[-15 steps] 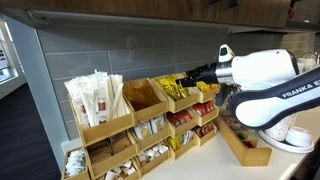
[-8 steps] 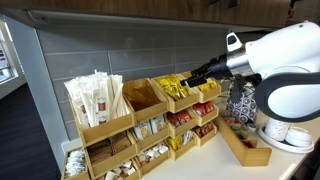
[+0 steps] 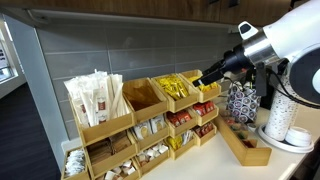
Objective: Put the yellow sachet in the top shelf
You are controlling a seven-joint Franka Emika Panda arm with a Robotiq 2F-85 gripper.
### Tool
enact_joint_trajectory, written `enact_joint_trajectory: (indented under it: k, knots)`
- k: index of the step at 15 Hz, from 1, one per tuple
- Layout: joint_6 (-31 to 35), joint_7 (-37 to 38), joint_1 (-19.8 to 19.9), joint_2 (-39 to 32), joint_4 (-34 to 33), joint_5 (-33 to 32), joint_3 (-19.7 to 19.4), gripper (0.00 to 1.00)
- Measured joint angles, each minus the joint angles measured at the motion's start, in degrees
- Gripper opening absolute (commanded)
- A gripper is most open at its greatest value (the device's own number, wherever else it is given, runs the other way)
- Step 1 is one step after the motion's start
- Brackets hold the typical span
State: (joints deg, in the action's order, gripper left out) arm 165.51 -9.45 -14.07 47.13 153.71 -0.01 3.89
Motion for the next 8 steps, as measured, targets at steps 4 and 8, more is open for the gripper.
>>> enact_joint_trajectory:
  k: [4, 8]
  knots:
    - [-5.54, 0.46, -0.21, 3.25, -0.02, 0.08, 0.00, 1.00]
    - [-8.28, 0.69, -0.35, 5.29, -0.04, 0.16, 0.01, 1.00]
